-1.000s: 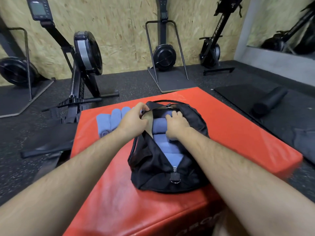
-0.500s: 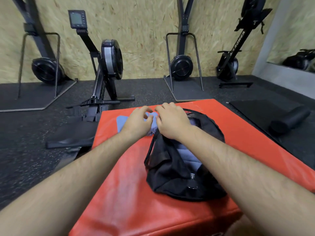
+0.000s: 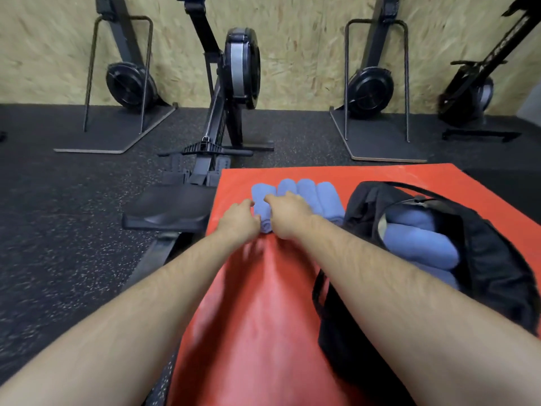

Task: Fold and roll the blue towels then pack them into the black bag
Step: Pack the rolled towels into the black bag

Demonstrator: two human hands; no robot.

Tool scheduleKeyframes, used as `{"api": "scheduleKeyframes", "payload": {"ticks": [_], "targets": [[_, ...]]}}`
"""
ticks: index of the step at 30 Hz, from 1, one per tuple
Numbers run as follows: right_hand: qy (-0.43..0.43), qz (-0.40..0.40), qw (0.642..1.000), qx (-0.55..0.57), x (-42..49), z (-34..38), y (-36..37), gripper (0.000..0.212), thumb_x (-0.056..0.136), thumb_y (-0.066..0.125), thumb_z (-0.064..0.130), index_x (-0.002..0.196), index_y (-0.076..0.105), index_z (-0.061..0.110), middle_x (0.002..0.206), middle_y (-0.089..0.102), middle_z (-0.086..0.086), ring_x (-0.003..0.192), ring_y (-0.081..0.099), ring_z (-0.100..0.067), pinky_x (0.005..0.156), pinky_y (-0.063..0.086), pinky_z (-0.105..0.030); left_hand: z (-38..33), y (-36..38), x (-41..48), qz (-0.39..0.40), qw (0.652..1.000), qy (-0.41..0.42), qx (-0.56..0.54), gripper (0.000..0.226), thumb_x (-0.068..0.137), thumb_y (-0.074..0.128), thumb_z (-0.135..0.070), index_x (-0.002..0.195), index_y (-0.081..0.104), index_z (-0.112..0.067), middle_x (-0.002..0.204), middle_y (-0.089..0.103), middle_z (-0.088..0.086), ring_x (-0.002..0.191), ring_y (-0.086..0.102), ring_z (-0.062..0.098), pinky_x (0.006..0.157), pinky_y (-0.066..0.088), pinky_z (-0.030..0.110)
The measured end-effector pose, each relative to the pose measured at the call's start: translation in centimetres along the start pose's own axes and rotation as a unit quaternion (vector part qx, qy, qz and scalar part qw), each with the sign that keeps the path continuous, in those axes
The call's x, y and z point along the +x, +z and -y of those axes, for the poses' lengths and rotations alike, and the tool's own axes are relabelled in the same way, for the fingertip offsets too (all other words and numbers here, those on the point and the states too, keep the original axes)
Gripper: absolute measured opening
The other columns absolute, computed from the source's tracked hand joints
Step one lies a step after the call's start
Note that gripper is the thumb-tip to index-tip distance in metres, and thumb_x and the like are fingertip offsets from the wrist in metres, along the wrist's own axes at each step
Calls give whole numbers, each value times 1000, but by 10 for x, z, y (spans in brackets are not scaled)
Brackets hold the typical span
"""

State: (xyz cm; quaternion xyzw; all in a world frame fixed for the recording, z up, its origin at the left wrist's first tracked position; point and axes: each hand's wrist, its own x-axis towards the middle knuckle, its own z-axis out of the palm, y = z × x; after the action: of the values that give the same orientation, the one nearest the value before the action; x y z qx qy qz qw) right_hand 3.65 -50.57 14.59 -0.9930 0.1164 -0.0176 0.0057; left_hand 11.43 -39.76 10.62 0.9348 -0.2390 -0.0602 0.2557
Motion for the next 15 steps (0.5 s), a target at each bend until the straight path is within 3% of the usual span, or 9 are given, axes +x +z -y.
{"api": "scheduleKeyframes", "payload": {"ticks": [2,4,6,7,8,10,12,15], "targets": [[17,23,1000,6,12,0,10,33,92,58,21,125,53,15,127,55,-10,123,49,-28,98,42,-35,8,12,13,11,1000,-20,-19,51,97,55,-29,144,45,-9,140,55,20,128,52,36,101,43,37],[50,24,997,51,22,-9,20,7,97,54,23,101,54,17,103,54,-5,100,50,-10,83,37,-5,12,23,25,27,997,-39,-66,48,100,53,-29,141,46,-3,137,57,21,126,54,36,99,43,35],[77,18,992,96,25,-4,22,24,101,50,25,78,42,21,80,41,-1,73,32,-2,75,31,1,13,31,34,35,988,-73,-130,44,102,50,-31,133,53,0,129,62,21,121,58,36,91,43,34],[95,5,988,120,29,-8,29,20,100,48,27,82,47,20,84,48,-2,79,40,-4,77,33,-2,13,32,36,31,982,-93,-162,41,102,50,-33,123,59,0,120,66,21,115,61,36,83,43,33],[104,7,985,137,32,-8,34,14,99,48,28,95,57,19,99,59,-5,98,50,-13,85,35,-8,15,35,39,24,974,-110,-198,37,101,50,-35,109,65,-2,106,69,20,105,64,37,75,42,32],[110,-1,977,184,36,2,40,30,97,47,25,120,62,15,124,64,-10,123,49,-31,103,37,-38,17,38,36,16,950,-140,-279,32,98,55,-37,86,64,-9,80,65,13,78,63,32,64,40,31],[117,-24,963,242,34,9,40,30,99,45,25,116,63,8,120,65,-15,117,55,-34,97,43,-41,15,38,26,11,923,-153,-352,29,92,61,-38,79,58,-12,69,60,8,63,54,22,54,38,28],[116,-93,926,347,18,18,31,21,96,51,26,106,58,8,111,64,-14,105,60,-31,90,47,-39,1,23,-4,-27,897,-151,-415,30,87,68,-37,91,55,-10,70,57,5,53,49,15,45,37,26]]}}
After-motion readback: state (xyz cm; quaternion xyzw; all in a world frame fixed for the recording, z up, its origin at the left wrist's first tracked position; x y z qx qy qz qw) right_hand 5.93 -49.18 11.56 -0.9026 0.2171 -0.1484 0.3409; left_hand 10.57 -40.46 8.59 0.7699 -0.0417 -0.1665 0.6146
